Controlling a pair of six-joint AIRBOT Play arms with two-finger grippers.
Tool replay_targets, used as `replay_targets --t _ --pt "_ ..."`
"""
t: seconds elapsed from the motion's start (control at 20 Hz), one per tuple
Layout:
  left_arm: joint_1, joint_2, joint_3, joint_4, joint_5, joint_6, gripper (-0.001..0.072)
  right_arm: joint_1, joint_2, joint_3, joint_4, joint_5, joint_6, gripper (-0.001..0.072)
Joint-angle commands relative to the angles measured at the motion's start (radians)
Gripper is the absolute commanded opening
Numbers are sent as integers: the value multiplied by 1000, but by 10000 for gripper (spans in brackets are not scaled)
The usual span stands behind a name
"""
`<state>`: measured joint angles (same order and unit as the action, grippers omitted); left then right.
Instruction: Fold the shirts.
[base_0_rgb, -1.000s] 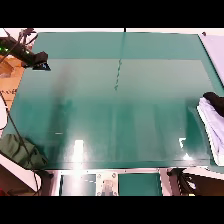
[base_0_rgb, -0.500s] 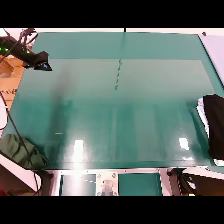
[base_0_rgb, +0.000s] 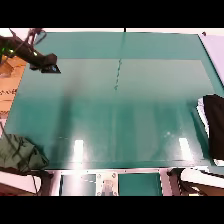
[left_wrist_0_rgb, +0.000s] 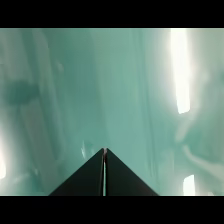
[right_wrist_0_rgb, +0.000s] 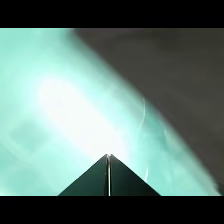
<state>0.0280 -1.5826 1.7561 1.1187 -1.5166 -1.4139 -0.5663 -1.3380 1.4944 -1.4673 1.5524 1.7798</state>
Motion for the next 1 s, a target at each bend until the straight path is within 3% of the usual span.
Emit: replay_targets --t 0.0,0.2,0.35,0.95 --pt "-47 204 -300 39 53 -2 28 280 87 -175 20 -109 -53 11" --pt "-59 507 -705 64 145 -48 28 502 212 -478 100 -254 -56 11" --pt "-59 658 -880 91 187 -64 29 603 221 -580 202 -366 -56 12" --pt "-59 688 -908 100 193 -63 31 707 220 -589 222 -382 -56 13"
